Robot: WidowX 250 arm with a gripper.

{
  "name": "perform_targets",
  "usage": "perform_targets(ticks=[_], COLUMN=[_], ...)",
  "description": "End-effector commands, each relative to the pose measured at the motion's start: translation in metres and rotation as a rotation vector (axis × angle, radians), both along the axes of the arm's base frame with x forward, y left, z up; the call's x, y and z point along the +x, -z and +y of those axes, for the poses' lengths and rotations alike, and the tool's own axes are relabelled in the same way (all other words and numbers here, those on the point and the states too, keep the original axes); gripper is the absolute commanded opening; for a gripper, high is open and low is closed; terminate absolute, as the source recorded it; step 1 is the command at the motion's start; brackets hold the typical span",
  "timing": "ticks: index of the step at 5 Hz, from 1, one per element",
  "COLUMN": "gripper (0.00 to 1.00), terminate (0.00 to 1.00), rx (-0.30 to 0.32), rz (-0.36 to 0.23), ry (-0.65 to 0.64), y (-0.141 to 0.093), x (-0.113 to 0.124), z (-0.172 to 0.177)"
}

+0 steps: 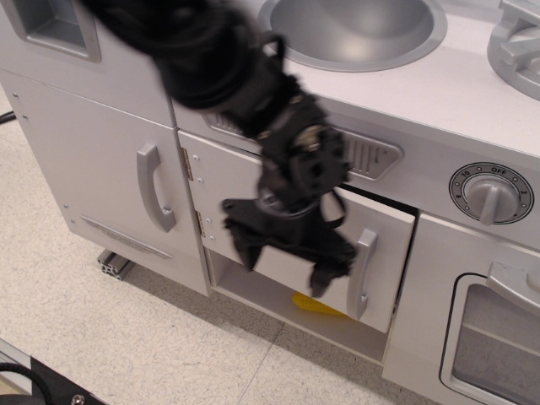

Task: Open cabinet

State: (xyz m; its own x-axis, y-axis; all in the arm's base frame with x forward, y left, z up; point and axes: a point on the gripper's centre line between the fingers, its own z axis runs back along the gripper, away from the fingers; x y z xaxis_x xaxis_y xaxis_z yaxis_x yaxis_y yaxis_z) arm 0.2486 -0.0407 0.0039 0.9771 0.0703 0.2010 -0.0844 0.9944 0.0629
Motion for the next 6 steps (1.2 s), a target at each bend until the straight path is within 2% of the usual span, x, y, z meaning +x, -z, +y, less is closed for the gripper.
perform_targets(ticks=[1,3,4,5,6], gripper=[1.00,1.00,1.00,0.00,0.00], terminate=[0.00,0.00,0.00,0.00,0.00], rx=[-0.015,0.001,0.015,-0.026,-0.054], rz=[-0.080,-0.128,-0.131,-0.169,-0.168], ry=[0.065,0.087,0.073,0.012,0.012], y=[0.005,0.027,0.035,0.035,0.033], x=[0.038,0.054,0.060,0.062,0.062], z=[-0.032,-0.042,-0.041,-0.041,-0.041])
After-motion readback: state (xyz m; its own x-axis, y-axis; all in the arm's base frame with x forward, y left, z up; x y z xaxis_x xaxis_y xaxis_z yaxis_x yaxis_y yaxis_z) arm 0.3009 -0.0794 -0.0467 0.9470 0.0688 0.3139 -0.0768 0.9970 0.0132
